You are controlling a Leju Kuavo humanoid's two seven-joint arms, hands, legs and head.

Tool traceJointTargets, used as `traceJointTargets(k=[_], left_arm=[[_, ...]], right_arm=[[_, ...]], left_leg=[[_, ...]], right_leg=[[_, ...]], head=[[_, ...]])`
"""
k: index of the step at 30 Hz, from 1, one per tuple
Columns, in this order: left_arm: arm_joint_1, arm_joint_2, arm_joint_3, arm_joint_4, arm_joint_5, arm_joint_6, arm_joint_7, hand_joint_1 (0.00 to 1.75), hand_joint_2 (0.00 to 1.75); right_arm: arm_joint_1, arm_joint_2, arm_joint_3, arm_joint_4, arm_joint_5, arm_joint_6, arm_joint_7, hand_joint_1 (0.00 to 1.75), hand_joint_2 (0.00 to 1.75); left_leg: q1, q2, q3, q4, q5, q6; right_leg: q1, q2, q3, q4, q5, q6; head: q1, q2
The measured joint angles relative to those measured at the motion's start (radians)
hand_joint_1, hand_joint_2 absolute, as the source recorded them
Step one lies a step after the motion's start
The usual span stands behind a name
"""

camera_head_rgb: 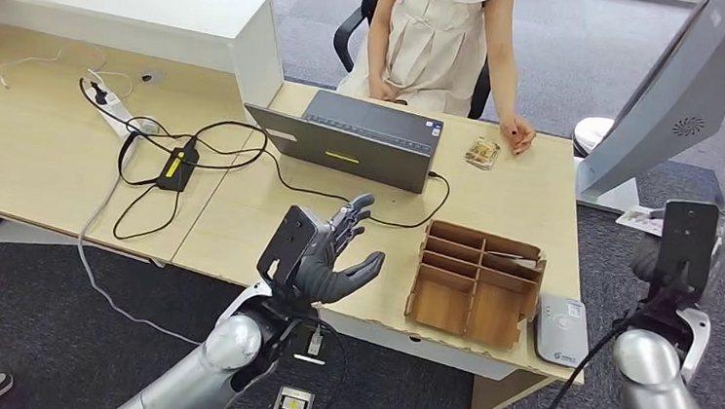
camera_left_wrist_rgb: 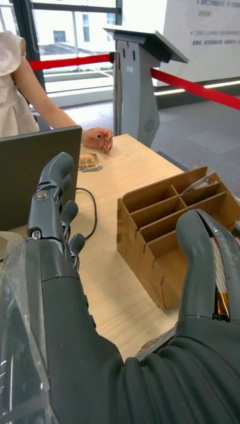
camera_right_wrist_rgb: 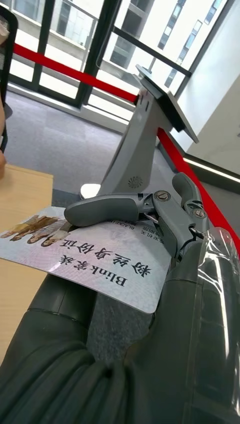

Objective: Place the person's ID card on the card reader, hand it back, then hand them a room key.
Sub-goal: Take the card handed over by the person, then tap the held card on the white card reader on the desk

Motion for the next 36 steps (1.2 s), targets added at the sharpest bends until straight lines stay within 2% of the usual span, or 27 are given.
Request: traceJointTargets(k=[6,13,19,25,36], left_arm=[[0.011,0.009,0.005,-0.019,-0.001,0.001,0.004,0.00,1.75],[0.004,0.011,0.003,-0.021,0.009,-0.015,0.001,0.00,1.75],[-0.011,-0.002,0.003,-0.014,0.025,-0.033,-0.019,0.00,1.75],[-0.017,-0.015,0.002,0.000,0.027,-0.053,-0.035,0.00,1.75],[-0.016,-0.022,0.004,0.003,0.023,-0.057,-0.039,0.00,1.75]], right_arm=[[0.133,-0.050,-0.107,-0.137,0.012,0.031,0.021,1.75,1.75],[0.199,-0.075,-0.147,-0.201,0.115,0.102,0.048,1.75,1.75],[0.211,-0.075,-0.121,-0.184,0.256,0.210,0.051,1.75,1.75],[0.212,-0.073,-0.061,-0.111,0.334,0.272,0.055,1.75,1.75],[0.206,-0.074,-0.002,0.028,0.331,0.293,0.037,1.75,1.75]], left_leg=[[0.000,0.000,0.000,0.000,0.000,0.000],[0.000,0.001,0.000,0.000,0.000,0.000],[0.000,0.001,0.000,0.000,0.000,0.000],[0.000,0.000,0.000,0.000,0.000,0.000],[0.000,0.000,-0.001,0.000,0.000,0.001]], right_leg=[[0.000,0.000,0.000,0.000,0.000,0.000],[0.000,0.000,0.000,0.000,0.000,0.000],[0.000,0.001,0.000,0.000,0.000,0.000],[0.000,0.000,0.000,0.000,0.000,0.001],[0.000,0.000,0.000,0.000,-0.001,0.001]], head=[[0.000,0.000],[0.000,0.000],[0.000,0.000],[0.000,0.000],[0.000,0.000]])
